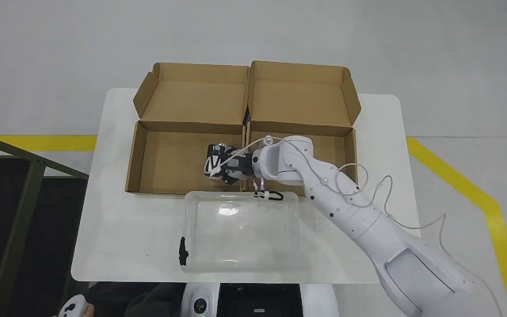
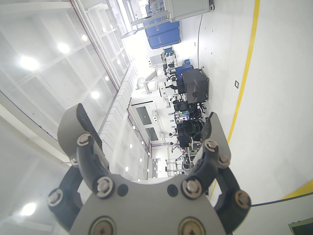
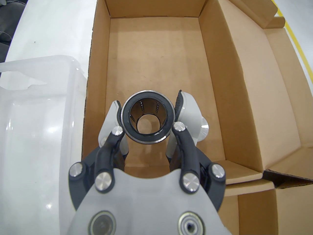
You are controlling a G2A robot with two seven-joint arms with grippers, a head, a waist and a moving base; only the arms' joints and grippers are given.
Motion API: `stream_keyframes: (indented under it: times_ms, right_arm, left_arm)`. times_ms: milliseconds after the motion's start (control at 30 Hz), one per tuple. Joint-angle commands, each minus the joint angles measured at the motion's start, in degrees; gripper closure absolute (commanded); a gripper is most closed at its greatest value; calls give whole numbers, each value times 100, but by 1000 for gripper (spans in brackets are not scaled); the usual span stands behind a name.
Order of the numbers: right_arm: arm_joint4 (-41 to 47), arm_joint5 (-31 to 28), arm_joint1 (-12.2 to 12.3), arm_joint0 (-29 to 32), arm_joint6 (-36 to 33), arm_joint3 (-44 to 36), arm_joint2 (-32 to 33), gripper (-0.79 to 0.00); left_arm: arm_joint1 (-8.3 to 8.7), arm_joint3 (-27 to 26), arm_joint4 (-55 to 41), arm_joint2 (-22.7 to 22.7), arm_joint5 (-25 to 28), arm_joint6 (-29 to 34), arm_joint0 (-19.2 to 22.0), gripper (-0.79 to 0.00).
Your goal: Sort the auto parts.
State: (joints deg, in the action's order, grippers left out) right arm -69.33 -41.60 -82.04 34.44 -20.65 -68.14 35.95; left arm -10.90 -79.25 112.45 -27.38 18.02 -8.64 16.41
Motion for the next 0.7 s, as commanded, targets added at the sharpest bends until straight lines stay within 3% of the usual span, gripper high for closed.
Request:
stream_keyframes:
  times_ms: [0,500,667]
  right_arm:
    - [-10,2,-19,-10,6,56,-17,0]
    - [-124,-49,-120,-44,6,315,-54,-262]
    - [-132,-79,-135,-31,3,331,-28,-283]
  left_arm:
    - [0,0,0,0,0,0,0,-785]
    - [0,0,0,0,0,0,0,-785]
    - [0,0,0,0,0,0,0,-785]
